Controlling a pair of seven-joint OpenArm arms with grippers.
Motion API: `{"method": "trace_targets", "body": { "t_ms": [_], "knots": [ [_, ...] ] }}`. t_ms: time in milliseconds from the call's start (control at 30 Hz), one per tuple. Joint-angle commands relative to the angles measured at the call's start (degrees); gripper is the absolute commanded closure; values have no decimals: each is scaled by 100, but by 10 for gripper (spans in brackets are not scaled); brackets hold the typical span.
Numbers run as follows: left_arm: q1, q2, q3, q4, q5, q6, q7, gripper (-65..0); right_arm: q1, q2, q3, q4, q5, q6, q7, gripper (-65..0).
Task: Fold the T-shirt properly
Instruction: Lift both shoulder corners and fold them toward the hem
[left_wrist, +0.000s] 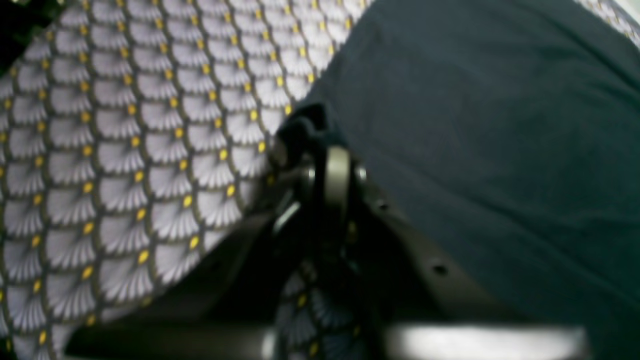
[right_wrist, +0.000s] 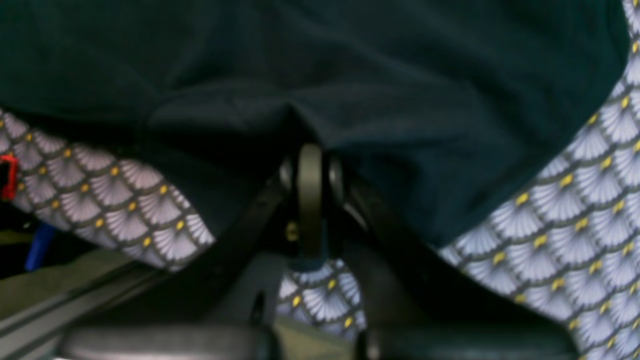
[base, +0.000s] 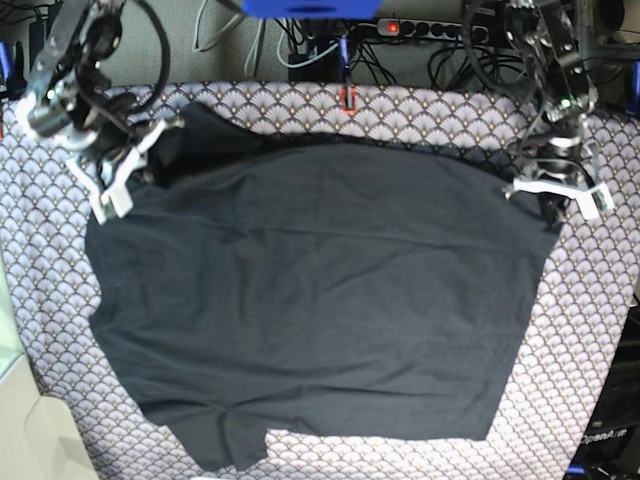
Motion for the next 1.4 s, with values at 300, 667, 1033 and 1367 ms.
{"method": "trace_targets", "body": {
  "t_ms": [300, 667, 1033, 1367],
  "knots": [
    [-795, -43, -18, 67, 20, -8, 548, 0, 1289, 302, -58, 83, 70, 21, -448, 0],
    [-1780, -96, -18, -452, 37, -8, 1102, 0, 2239, 521, -665, -1157, 61, 21, -158, 0],
    [-2492, -386, -9, -1507, 37, -8, 1093, 0, 3320, 961, -999, -2854, 61, 21, 572, 0],
    [-3054, -430, 44, -2175, 37, -8, 1102, 0, 3891, 1110, -1482, -3724, 61, 21, 1126, 0]
  ]
}}
